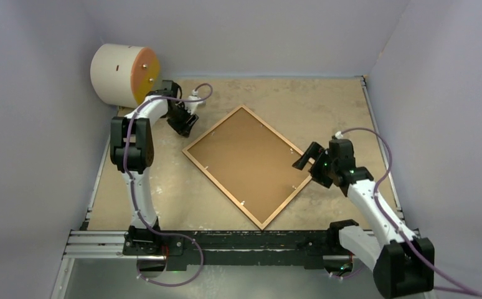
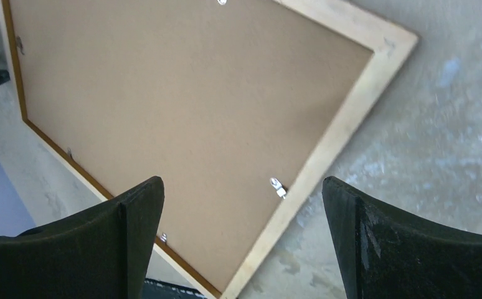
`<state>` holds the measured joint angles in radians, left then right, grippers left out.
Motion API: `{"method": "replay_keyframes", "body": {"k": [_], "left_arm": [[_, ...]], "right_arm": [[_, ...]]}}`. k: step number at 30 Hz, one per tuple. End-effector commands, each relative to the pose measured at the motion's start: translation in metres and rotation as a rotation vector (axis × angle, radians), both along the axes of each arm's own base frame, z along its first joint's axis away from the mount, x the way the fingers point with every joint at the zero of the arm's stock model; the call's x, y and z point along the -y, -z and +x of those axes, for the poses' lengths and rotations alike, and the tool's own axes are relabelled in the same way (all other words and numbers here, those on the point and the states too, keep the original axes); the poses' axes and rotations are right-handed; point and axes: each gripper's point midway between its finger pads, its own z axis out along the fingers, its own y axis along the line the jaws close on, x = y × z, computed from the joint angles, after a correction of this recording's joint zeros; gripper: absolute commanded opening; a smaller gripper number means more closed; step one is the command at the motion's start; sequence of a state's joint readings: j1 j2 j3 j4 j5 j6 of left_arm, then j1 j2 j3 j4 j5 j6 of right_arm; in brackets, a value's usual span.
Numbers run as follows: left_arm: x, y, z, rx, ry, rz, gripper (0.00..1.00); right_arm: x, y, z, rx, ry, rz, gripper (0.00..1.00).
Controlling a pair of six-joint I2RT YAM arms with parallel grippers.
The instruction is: Put the photo into the frame
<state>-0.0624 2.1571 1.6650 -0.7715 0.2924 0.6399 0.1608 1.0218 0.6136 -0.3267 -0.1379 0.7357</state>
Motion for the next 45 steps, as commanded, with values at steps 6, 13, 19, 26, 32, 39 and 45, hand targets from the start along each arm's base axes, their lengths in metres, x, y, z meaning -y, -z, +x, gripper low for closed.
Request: {"method": "replay_keyframes", "body": {"k": [6, 13, 19, 26, 32, 39, 45], "left_arm": [[0.006, 0.024, -0.04, -0.045, 0.074, -0.017, 0.5], [0.017, 0.029, -0.097, -0.14, 0.191, -0.072, 0.48], [0.04, 0.028, -0.167, -0.232, 0.36, -0.13, 0.48], [0.07, 0.016, -0.222, -0.275, 0.522, -0.169, 0.48], [0.051, -0.006, -0.215, -0.271, 0.438, -0.235, 0.48], [0.063, -0.029, -0.186, -0.325, 0.283, -0.512, 0.48], [0.071, -0.014, -0.191, -0.391, 0.257, -0.572, 0.49]], "right_arm": [[-0.01, 0.037, -0.059, -0.156, -0.023, 0.102, 0.98], [-0.016, 0.044, -0.02, -0.13, -0.033, 0.098, 0.95], [-0.014, 0.023, 0.038, -0.048, -0.012, 0.057, 0.93], [0.0, 0.013, 0.076, -0.015, 0.038, -0.017, 0.94], [0.029, -0.026, 0.093, 0.077, 0.137, -0.114, 0.91], [-0.047, -0.051, 0.096, 0.193, 0.001, 0.097, 0.8], [-0.164, -0.048, 0.076, 0.177, -0.259, 0.268, 0.77]]}}
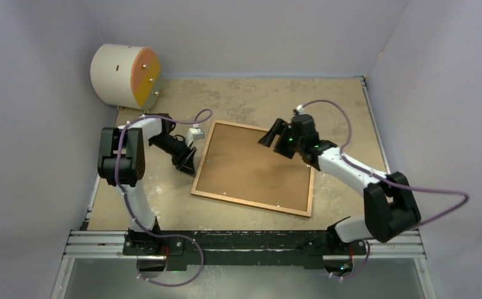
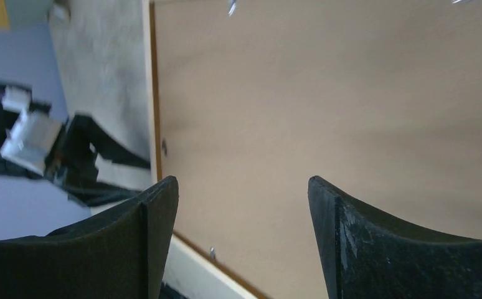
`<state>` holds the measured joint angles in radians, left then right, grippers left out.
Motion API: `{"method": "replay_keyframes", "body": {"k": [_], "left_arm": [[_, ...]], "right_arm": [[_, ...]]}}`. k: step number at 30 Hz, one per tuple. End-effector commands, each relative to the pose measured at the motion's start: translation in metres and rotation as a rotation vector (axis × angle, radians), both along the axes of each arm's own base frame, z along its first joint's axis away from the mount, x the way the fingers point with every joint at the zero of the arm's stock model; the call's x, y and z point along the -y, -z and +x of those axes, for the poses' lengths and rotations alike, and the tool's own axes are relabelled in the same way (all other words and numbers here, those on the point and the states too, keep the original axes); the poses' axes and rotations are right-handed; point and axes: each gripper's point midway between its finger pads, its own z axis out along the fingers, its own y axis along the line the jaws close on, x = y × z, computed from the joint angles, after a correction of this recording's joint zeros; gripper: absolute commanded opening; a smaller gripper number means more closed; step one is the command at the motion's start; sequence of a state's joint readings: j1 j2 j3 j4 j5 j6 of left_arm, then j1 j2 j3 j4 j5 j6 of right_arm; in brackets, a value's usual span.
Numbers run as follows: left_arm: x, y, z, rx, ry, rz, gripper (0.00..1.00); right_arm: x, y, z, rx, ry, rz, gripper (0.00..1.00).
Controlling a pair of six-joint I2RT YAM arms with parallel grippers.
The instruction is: Put the photo into the frame
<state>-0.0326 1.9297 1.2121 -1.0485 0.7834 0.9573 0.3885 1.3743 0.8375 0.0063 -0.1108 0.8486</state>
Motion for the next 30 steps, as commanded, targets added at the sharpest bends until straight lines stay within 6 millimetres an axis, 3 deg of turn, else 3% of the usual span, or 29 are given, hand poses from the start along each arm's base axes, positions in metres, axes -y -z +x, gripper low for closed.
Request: {"method": "replay_keyframes", "body": {"k": [1, 8, 17, 22, 30], "left_arm": [[0.015, -0.001, -0.008, -0.071, -0.028, -0.092, 0.48], [0.006, 0.025, -0.009, -0.073, -0.059, -0.011, 0.38], [-0.001, 0.034, -0.005, -0.046, -0.086, 0.045, 0.28], [-0.003, 0.037, -0.004, -0.041, -0.091, 0.059, 0.26], [-0.003, 0.038, -0.003, -0.032, -0.092, 0.061, 0.25]], "right_arm": [[-0.079, -0.011, -0.008, 0.01, -0.174, 0.159, 0.77], [-0.167, -0.001, -0.016, -0.006, -0.364, 0.217, 0.69], [-0.237, 0.034, -0.022, -0.076, -0.497, 0.231, 0.66], [-0.254, 0.043, -0.026, -0.104, -0.533, 0.229, 0.65], [-0.259, 0.056, -0.026, -0.121, -0.539, 0.209, 0.64]]}}
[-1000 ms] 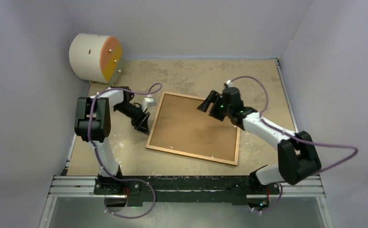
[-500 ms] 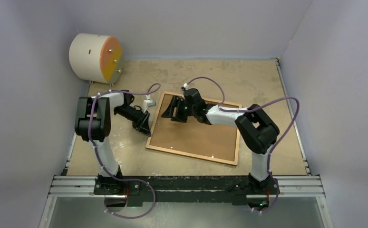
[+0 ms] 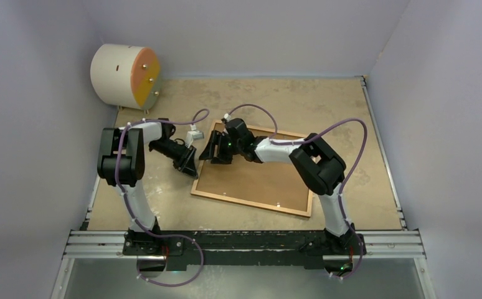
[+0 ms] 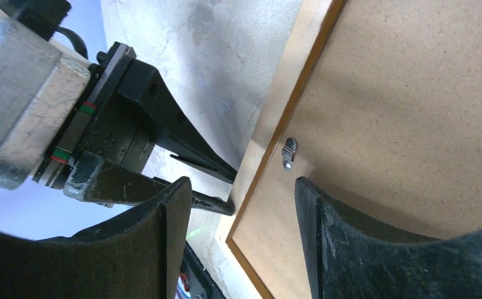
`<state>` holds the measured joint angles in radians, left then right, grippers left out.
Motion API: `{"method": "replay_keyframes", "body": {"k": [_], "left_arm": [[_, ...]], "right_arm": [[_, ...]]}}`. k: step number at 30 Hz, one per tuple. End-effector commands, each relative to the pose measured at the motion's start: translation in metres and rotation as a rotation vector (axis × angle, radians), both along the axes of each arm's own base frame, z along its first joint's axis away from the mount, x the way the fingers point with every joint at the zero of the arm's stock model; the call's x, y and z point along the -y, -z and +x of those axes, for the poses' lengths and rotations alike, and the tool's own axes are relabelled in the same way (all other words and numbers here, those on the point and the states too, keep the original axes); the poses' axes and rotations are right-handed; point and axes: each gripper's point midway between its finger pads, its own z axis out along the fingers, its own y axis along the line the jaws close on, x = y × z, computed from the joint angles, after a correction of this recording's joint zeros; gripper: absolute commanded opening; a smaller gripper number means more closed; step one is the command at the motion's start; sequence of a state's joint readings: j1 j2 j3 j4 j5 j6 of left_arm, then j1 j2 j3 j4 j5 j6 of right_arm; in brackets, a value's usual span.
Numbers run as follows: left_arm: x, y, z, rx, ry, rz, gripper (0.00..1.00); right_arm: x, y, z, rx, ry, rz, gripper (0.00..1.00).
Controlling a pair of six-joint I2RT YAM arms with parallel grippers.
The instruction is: Put the photo into the frame
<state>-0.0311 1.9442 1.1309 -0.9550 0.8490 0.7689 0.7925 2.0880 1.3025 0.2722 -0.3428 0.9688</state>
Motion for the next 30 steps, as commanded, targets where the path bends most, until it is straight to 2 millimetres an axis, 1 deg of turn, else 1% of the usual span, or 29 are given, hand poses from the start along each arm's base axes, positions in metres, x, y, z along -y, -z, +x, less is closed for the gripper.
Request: {"method": "replay_keyframes", "body": {"k": [1, 7, 15, 19, 30], "left_arm": [[-0.015, 0.027, 0.01, 0.104, 0.054, 0.1, 0.25], [-0.016, 0.028, 0.009, 0.107, 0.059, 0.103, 0.23], [-0.017, 0.028, 0.01, 0.116, 0.061, 0.109, 0.22], [-0.017, 0.028, 0.01, 0.117, 0.062, 0.109, 0.22], [-0.017, 0.028, 0.008, 0.119, 0.065, 0.111, 0.21]], "right_arm": [[-0.01, -0.012, 0.004, 0.021, -0.021, 0.018, 0.63], [-0.009, -0.004, 0.009, 0.038, -0.021, -0.018, 0.63], [-0.011, 0.006, 0.002, 0.01, -0.034, -0.027, 0.61], [-0.013, 0.008, -0.001, 0.004, -0.038, -0.022, 0.6], [-0.021, 0.011, 0.0, -0.008, -0.059, -0.005, 0.59]]}}
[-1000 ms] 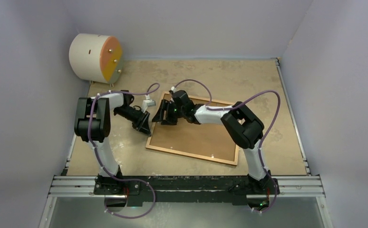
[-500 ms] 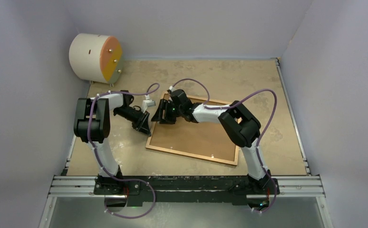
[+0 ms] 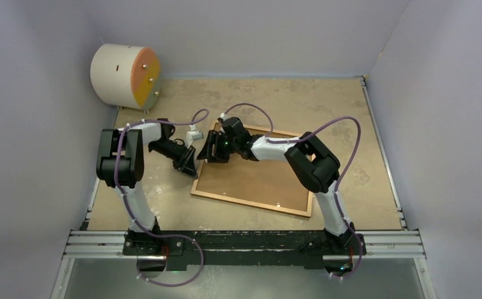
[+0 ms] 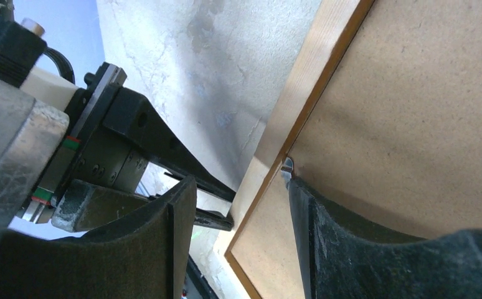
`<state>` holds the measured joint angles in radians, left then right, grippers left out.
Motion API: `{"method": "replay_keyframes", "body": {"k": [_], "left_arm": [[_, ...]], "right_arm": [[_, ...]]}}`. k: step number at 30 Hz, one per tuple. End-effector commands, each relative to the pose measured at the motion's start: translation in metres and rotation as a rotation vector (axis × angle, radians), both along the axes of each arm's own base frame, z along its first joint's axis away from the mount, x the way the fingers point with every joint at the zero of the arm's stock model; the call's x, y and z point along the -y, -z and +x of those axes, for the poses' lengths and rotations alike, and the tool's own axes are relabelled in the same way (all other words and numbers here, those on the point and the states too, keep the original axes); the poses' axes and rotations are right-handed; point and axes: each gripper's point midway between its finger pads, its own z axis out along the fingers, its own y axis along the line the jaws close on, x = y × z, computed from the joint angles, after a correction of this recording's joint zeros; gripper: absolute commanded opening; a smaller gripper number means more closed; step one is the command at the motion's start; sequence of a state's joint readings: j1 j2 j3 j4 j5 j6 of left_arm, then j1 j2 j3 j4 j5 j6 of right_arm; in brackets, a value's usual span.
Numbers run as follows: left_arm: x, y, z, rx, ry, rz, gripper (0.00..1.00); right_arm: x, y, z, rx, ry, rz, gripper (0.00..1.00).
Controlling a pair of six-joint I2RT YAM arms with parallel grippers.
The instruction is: Put the photo into the frame
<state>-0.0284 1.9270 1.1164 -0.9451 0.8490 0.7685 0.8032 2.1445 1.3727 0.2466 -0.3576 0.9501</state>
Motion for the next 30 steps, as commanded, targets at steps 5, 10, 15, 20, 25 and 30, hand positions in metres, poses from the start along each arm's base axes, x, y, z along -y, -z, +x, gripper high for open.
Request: {"method": "replay_keyframes", "body": {"k": [5, 10, 15, 20, 25, 30], "left_arm": [[-0.017, 0.029, 0.009, 0.108, 0.069, 0.112, 0.21], [-0.017, 0.029, 0.009, 0.11, 0.07, 0.112, 0.21], [-0.017, 0.028, 0.011, 0.116, 0.07, 0.113, 0.2], [-0.017, 0.027, 0.011, 0.116, 0.071, 0.111, 0.2], [-0.018, 0.025, 0.013, 0.124, 0.072, 0.114, 0.2], [-0.018, 0.021, 0.015, 0.13, 0.068, 0.11, 0.2]], "right_arm": [[-0.008, 0.007, -0.002, -0.011, -0.025, 0.0, 0.59], [-0.008, 0.009, -0.002, -0.014, -0.024, -0.001, 0.58], [-0.009, 0.009, -0.003, -0.021, -0.031, 0.005, 0.58], [-0.011, 0.006, -0.006, -0.024, -0.047, 0.017, 0.58], [-0.009, 0.001, -0.009, -0.04, -0.057, 0.019, 0.58], [-0.004, -0.023, 0.002, 0.045, -0.071, 0.027, 0.58]]}}
